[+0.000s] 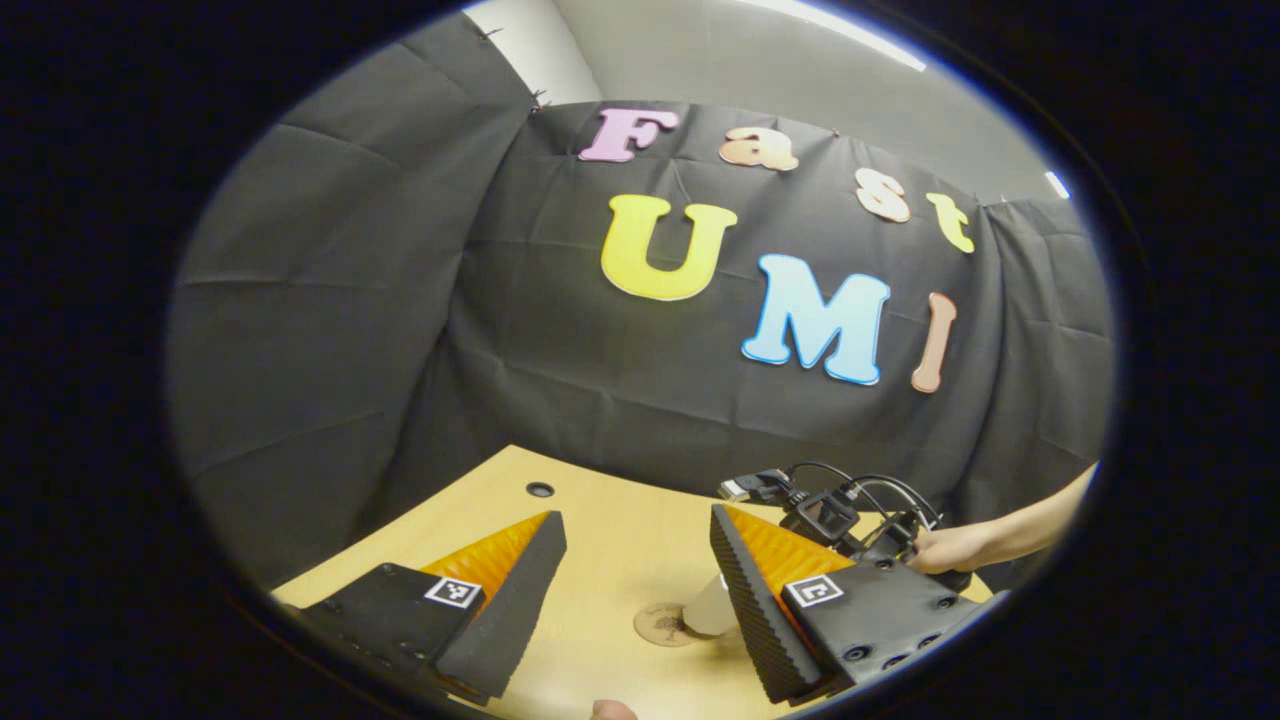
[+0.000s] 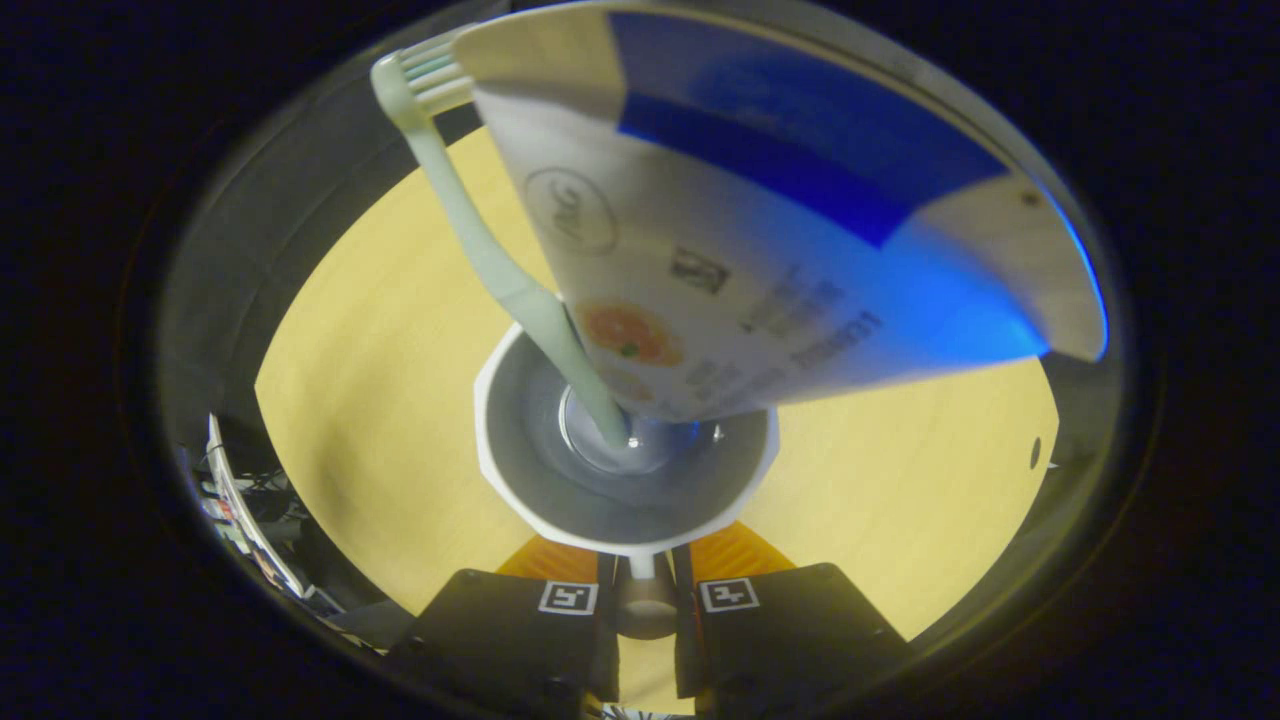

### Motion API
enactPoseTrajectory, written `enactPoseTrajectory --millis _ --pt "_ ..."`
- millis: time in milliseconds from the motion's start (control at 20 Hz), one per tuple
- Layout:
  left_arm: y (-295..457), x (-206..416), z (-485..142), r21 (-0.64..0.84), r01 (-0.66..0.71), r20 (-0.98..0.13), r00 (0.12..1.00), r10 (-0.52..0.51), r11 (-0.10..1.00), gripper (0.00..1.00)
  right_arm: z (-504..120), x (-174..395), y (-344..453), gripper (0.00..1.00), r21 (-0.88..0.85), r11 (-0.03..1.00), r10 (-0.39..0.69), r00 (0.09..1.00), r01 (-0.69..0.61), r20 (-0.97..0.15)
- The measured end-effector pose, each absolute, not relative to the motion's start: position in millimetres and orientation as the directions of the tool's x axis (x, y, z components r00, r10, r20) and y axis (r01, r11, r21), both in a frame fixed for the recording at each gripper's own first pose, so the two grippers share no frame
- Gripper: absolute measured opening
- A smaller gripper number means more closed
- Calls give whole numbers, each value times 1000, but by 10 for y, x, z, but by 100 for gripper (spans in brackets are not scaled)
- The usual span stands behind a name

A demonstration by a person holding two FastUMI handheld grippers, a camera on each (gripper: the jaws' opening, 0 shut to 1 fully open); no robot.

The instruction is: Put the toothbrush and toothpaste on the desktop into the cup, then pick up the cup and place it on the coaster on the desktop.

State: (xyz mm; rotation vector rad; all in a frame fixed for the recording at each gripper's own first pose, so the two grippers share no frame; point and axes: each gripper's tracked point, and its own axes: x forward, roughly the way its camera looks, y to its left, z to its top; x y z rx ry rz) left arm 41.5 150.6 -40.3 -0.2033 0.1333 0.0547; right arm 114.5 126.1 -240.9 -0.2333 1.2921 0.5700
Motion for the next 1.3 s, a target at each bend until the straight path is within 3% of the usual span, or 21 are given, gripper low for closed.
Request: enactPoseTrajectory --millis 550,700,850,1250,1300 --pt "1953 218 -399 -204 -151 -135 983 125 967 90 -2459 1269 1687 24 157 819 267 125 -552 -955" --pt "1990 220 -404 -203 -159 -138 982 132 966 94 -2482 1280 1727 24 157 816 262 114 -556 -958" --pt "2033 231 -395 -207 -160 -136 982 134 965 90 -2457 1279 1707 24 139 817 251 127 -560 -960" --pt "2029 277 -441 -212 -150 -142 982 121 966 90 -2473 1275 1648 25 103 814 208 121 -571 -971" --pt "2009 296 -446 -212 -147 -142 983 118 966 94 -2470 1276 1649 28 108 817 214 123 -566 -969"
